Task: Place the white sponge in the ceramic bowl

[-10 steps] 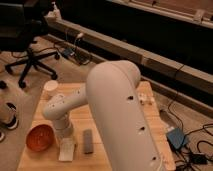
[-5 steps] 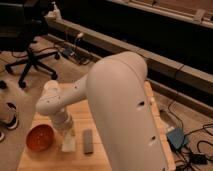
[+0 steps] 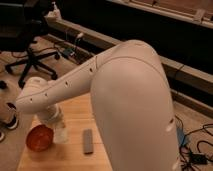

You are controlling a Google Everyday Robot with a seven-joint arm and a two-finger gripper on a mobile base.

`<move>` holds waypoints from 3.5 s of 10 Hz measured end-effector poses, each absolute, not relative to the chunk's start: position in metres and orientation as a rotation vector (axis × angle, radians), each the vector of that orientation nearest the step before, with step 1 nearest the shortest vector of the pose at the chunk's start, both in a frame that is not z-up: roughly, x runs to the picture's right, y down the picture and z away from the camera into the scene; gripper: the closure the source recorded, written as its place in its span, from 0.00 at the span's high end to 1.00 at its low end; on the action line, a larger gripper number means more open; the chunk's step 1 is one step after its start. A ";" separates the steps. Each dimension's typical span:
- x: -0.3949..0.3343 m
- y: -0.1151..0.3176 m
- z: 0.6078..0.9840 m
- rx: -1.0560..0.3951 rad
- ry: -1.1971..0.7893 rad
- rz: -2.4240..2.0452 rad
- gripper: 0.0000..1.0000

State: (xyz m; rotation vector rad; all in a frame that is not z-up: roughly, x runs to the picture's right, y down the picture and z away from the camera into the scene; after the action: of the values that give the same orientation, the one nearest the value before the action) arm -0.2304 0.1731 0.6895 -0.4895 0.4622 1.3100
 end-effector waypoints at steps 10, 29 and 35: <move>-0.279 0.171 0.682 -0.560 0.281 1.330 0.00; -0.368 0.187 0.717 -0.636 0.095 0.949 0.26; -0.367 0.203 0.730 -0.518 -0.075 0.922 0.80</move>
State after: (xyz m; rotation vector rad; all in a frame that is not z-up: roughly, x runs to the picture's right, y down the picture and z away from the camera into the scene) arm -0.3666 0.2026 0.7298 -0.5179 -0.0755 0.9222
